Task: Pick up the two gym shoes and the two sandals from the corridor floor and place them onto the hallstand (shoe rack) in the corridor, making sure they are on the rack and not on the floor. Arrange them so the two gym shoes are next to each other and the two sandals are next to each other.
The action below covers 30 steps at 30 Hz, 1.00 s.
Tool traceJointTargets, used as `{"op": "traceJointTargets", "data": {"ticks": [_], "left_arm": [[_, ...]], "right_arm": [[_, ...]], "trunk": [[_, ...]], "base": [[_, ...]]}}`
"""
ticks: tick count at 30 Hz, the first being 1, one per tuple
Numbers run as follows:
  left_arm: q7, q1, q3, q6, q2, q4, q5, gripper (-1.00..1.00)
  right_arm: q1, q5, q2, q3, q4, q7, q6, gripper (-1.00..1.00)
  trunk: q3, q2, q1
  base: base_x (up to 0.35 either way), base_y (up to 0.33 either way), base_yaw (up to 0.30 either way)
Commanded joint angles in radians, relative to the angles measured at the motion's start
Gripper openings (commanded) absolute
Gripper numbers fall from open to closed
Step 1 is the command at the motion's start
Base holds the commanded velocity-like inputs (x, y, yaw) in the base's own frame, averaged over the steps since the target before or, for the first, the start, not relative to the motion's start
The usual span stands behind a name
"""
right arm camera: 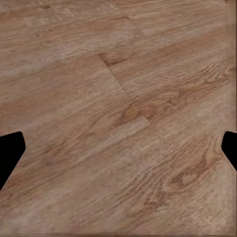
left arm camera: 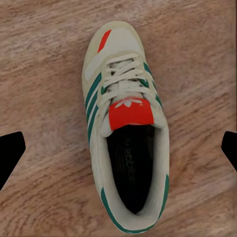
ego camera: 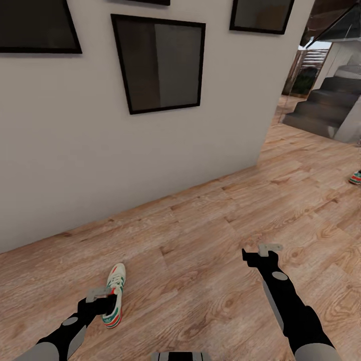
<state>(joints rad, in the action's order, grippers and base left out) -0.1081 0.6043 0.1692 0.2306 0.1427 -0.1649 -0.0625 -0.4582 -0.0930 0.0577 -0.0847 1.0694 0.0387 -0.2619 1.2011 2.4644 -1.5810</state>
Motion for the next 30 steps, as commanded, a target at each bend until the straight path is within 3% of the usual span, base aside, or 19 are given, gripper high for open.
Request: {"op": "traceJointTargets", "data": {"ticks": [1, 5, 17, 25, 30], "left_arm": [[-0.005, 0.000, 0.009, 0.004, 0.000, 0.001, -0.007, 1.00], [-0.005, -0.003, 0.009, 0.010, 0.000, 0.001, -0.007, 1.00], [-0.001, -0.004, 0.017, 0.017, -0.001, 0.001, -0.003, 1.00], [0.007, -0.006, 0.020, 0.093, -0.002, 0.002, 0.003, 1.00], [0.011, -0.006, 0.020, 0.115, -0.020, 0.001, 0.002, 1.00]], "right_arm": [[0.000, -0.010, 0.000, 0.001, 0.001, 0.001, -0.007, 1.00], [0.000, -0.010, -0.002, 0.002, 0.001, 0.001, -0.007, 1.00], [0.000, -0.011, -0.005, 0.002, 0.000, 0.001, -0.007, 1.00], [0.000, -0.010, -0.006, 0.002, -0.001, 0.001, -0.006, 1.00], [0.000, -0.011, -0.006, 0.002, -0.002, 0.001, -0.006, 1.00]], "trunk": [[0.005, 0.008, -0.004], [0.018, 0.036, -0.019], [0.065, 0.038, -0.024], [0.096, 0.040, -0.028], [0.096, 0.040, -0.028]], "base": [[0.000, 0.000, -0.119], [0.000, 0.000, -0.041], [0.000, 0.000, -0.007], [0.000, 0.000, 0.000], [0.000, 0.000, 0.000]]}}
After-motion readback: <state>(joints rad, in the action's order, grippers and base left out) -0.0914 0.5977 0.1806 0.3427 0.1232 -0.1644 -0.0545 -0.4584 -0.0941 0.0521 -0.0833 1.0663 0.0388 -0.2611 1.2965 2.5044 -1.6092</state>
